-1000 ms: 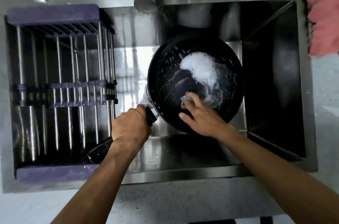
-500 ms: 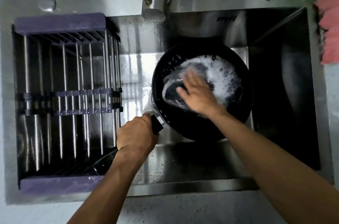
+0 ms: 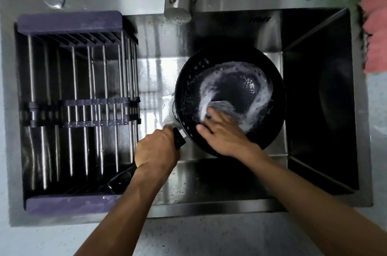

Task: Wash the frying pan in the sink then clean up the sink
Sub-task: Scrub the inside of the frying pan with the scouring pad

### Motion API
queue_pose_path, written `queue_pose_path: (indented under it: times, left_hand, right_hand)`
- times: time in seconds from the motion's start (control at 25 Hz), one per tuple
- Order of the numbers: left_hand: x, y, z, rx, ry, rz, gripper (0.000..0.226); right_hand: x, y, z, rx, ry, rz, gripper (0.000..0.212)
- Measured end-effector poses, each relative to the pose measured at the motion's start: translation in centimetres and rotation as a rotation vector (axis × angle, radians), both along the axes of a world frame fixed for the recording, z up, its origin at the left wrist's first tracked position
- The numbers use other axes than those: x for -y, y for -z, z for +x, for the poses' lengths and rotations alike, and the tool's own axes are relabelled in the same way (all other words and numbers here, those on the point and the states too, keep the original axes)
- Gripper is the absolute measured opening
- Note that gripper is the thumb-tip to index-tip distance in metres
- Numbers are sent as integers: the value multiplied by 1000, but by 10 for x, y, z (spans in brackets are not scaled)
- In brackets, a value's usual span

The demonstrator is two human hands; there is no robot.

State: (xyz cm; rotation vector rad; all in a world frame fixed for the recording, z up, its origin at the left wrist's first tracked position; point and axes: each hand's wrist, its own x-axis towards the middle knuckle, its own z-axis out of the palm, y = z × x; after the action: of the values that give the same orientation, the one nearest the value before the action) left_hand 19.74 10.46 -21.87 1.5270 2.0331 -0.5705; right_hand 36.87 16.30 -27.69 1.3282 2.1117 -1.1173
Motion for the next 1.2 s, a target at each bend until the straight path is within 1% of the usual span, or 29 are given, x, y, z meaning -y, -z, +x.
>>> queue_pose_path:
  times: [0.04,0.08,0.16,0.2,0.24,0.28,0.32,0.36,0.4,0.44,0.48,0.52,0.56,0.6,0.64,0.68,0.72,0.76,0.8,0.84,0.88,0.92,0.96,1.0,1.04,1.08,1.12,1.16,1.2]
  left_hand:
    - [0,1,0,-2,0,-2,34]
    - [0,2,-1,-2,-6,-3,34]
    - [0,2,-1,-5,-12,0,35]
    - [0,2,-1,-12,-5,2,34]
    - [0,1,-1,-23,4,2,33]
    - [0,0,0,-29,10,0,33]
    - [0,0,0,-26,10,-1,33]
    - [-1,1,0,-17,5,-6,34]
    - [-1,2,0,-7,-5,-9,36]
    - [-1,2,0,-2,-15,-10,37]
    - [-1,2,0,-5,-14,-8,37]
    - [0,1,0,-13,-3,-6,36]
    - [0,0,-1,-21,8,3,35]
    - [0,-1,0,-26,16,7,34]
    - [-1,-1,1,-25,21,0,35]
    - [-1,-1,2,-17,18,-7,36]
    - [-2,-1,1,-8,7,-10,37]
    - [-1,-2,1,-3,-4,-11,37]
    - [-1,-2,1,-2,-5,-10,37]
    - [-1,-2,0,-4,6,-7,37]
    - [0,-2,0,-6,10,-1,37]
    - [0,-2,-1,-5,11,4,37]
    - [0,-1,0,0,9,6,37]
    - [0,-1,0,10,3,6,38]
    - [-1,-1,0,23,-2,6,38]
    - [0,-1,0,32,-9,4,38]
    - [0,-2,0,34,-11,5,38]
    - [0,-2,-1,32,-2,9,37]
    - [0,-2,-2,24,10,14,37]
  right_hand:
    - [-11,3,-10,-84,-45,37,54]
    - [-32,6,-8,-78,-12,45,55]
    - [-54,12,26,127,116,47,62]
    - [-46,8,43,224,133,34,66]
    - [-27,5,48,282,103,0,69]
    - [-4,4,34,218,47,-30,69]
    - [6,4,15,83,-22,-48,66]
    - [-4,10,2,-31,-44,-67,64]
    - [-25,17,-2,-68,-7,-53,65]
    - [-43,21,3,-2,61,-25,69]
    - [-50,21,15,126,102,15,73]
    - [-42,16,25,224,127,7,76]
    - [-25,11,25,236,127,-56,77]
    - [-5,6,10,108,106,-107,74]
    - [1,-2,-10,-89,108,-164,69]
    - [-10,1,-24,-264,167,-204,64]
    - [-30,10,-29,-312,221,-182,62]
    - [-48,18,-26,-204,260,-98,64]
    - [-56,19,-16,-12,293,0,67]
    - [-50,19,-5,152,304,32,71]
    - [-38,18,-5,182,281,-34,73]
    - [-25,14,-17,45,260,-97,71]
    - [-22,7,-32,-149,248,-145,67]
    - [-34,10,-40,-309,253,-132,62]
    - [-53,19,-39,-337,251,-50,61]
    - [-67,26,-30,-250,279,61,62]
    - [-74,32,-15,-98,327,173,63]
    - [-69,36,-2,6,345,202,66]
    - [-62,38,3,15,293,173,67]
